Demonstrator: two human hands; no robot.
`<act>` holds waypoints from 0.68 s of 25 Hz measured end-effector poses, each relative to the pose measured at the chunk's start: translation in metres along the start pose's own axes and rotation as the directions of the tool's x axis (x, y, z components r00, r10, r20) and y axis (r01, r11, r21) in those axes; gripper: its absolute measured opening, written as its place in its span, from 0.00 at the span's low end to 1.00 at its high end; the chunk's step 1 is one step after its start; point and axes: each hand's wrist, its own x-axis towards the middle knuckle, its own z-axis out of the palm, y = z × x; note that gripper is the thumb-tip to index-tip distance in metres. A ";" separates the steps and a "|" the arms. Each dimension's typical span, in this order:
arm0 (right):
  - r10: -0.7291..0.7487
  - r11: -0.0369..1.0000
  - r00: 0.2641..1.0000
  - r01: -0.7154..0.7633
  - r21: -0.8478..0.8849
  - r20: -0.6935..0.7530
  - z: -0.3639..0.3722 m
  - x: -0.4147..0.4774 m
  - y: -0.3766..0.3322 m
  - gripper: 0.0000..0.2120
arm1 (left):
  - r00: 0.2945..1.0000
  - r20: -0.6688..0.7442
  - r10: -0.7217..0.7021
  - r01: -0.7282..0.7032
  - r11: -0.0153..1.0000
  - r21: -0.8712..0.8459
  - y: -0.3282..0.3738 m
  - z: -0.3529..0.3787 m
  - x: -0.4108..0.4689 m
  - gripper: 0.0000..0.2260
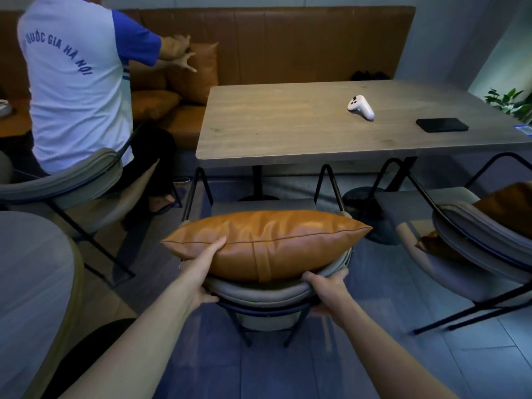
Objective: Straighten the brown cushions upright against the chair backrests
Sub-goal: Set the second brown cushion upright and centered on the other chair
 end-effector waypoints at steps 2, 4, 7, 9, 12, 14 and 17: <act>-0.004 1.000 1.000 0.004 -0.009 -0.022 0.000 0.005 -0.004 0.47 | 1.000 -0.010 0.021 -0.020 1.000 0.008 0.002 0.004 0.001 0.56; -0.029 0.999 0.999 0.027 -0.046 -0.032 -0.003 0.010 -0.008 0.47 | 0.999 -0.017 0.033 -0.033 0.999 0.018 0.002 0.008 0.004 0.54; -0.056 0.997 0.998 0.054 -0.046 -0.031 -0.009 0.018 -0.016 0.46 | 0.998 -0.005 0.055 -0.055 0.998 0.023 0.005 0.016 0.004 0.52; -0.055 0.998 0.998 0.055 -0.044 -0.003 -0.010 0.020 -0.019 0.45 | 0.999 0.001 0.051 -0.051 0.998 0.030 0.008 0.019 0.006 0.49; -0.044 0.998 0.999 0.044 -0.046 0.010 -0.010 0.021 -0.015 0.48 | 0.999 0.034 0.032 -0.033 0.999 0.029 0.011 0.019 0.008 0.46; -0.043 0.998 0.999 0.043 -0.036 -0.001 -0.007 0.017 -0.011 0.52 | 0.999 0.048 0.026 -0.028 0.999 0.029 0.011 0.016 0.008 0.44; -0.120 0.988 0.989 0.110 -0.113 -0.091 -0.006 0.014 -0.009 0.57 | 0.998 0.054 0.011 -0.012 1.000 0.025 0.009 0.013 0.006 0.42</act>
